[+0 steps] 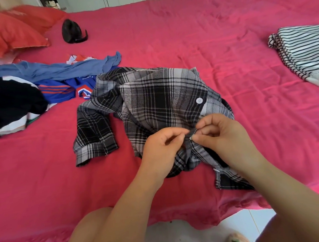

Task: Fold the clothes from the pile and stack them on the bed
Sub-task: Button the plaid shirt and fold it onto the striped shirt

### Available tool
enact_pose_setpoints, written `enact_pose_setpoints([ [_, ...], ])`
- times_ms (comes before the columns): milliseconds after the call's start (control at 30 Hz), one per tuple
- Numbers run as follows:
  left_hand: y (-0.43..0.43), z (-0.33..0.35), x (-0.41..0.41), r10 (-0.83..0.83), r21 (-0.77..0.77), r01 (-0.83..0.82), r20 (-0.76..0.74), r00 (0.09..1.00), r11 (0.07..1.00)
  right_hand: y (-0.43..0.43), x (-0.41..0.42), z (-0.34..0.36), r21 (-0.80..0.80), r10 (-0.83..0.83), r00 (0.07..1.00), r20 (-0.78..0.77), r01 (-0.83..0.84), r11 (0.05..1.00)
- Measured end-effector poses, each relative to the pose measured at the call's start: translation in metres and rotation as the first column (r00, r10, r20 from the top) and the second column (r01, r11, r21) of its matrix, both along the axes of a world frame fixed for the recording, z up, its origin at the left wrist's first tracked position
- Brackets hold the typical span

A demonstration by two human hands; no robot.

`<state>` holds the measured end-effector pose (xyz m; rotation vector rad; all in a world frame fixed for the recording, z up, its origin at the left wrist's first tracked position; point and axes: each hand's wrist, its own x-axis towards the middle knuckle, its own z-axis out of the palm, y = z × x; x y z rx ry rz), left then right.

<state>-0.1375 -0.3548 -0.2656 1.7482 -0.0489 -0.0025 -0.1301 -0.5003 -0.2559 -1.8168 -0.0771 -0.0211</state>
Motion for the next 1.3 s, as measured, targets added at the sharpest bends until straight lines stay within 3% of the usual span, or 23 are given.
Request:
enact_pose_setpoints([
  [167,-0.002,-0.001,0.001,0.023,-0.019,-0.022,0.025,0.999,1.0,0.0,0.001,-0.001,0.01,-0.007,1.0,-0.007,0.007,1.0],
  [433,-0.007,-0.001,-0.001,0.063,0.231,-0.105,0.183,0.981,0.967,-0.001,0.002,-0.005,0.094,-0.001,0.998,-0.056,0.006,0.996],
  [667,-0.009,-0.009,-0.002,0.076,0.317,-0.18,0.314,0.946,0.931,-0.002,0.001,-0.004,0.243,0.033,0.992,-0.123,-0.002,0.97],
  [833,-0.012,-0.011,-0.005,0.06,0.352,-0.2,0.372,0.926,0.914,-0.001,0.004,-0.007,0.174,-0.015,0.995,-0.101,0.032,0.984],
  [1033,-0.013,-0.008,-0.006,0.053,0.313,-0.145,0.286,0.957,0.938,-0.002,0.009,-0.013,0.189,-0.03,0.993,-0.111,0.051,0.981],
  [1200,-0.012,-0.018,-0.005,-0.044,0.518,-0.24,0.476,0.878,0.821,0.0,0.01,-0.014,0.116,-0.027,0.997,-0.07,0.035,0.993],
  [1300,-0.011,-0.017,-0.002,-0.061,0.544,-0.266,0.51,0.858,0.796,0.001,0.008,-0.01,-0.017,-0.003,1.0,0.022,0.004,1.0],
])
